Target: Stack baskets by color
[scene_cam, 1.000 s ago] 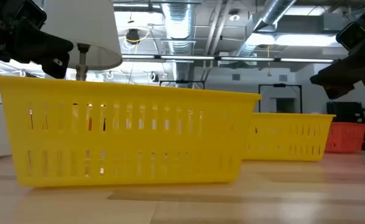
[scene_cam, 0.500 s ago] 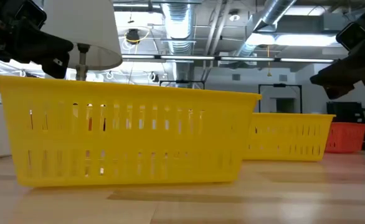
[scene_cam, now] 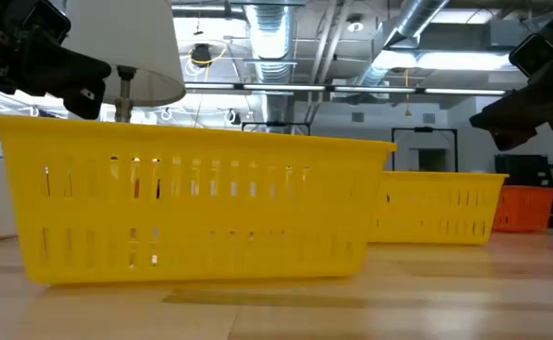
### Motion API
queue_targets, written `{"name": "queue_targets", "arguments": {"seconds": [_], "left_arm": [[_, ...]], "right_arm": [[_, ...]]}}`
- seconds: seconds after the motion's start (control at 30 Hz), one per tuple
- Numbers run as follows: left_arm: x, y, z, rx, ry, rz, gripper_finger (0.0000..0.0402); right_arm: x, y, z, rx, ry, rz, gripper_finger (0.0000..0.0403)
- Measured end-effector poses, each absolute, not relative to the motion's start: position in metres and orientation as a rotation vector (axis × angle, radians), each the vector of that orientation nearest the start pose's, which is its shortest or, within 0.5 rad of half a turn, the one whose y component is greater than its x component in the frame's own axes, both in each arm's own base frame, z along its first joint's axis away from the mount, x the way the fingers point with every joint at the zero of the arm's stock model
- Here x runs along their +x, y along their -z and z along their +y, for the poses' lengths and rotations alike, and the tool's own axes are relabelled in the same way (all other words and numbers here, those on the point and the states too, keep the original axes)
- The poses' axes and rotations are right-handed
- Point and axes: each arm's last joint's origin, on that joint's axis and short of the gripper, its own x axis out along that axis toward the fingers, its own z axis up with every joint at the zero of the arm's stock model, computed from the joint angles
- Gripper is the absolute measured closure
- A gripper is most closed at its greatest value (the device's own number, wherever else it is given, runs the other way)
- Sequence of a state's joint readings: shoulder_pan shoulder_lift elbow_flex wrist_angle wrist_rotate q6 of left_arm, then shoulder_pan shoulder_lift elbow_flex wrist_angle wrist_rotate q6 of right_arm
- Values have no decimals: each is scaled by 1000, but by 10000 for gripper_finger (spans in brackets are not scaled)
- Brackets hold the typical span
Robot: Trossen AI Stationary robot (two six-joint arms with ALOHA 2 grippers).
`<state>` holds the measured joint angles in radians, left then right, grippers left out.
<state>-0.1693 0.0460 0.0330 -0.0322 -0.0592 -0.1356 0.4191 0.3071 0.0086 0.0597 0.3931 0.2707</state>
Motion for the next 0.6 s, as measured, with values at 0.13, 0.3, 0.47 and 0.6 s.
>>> {"name": "queue_targets", "arguments": {"seconds": [0.13, 0.3, 0.47, 0.6], "left_arm": [[97, -168, -15, -130, 107, 52, 401], [98, -168, -14, -161, 90, 49, 401], [98, -169, -14, -334, 80, 55, 401], [98, -169, -14, -429, 81, 58, 401]], "right_arm": [[107, -146, 35, 175, 4, 222, 278], [107, -146, 35, 175, 4, 222, 278], [107, -146, 35, 175, 4, 221, 278], [107, -146, 35, 175, 4, 221, 278]]}}
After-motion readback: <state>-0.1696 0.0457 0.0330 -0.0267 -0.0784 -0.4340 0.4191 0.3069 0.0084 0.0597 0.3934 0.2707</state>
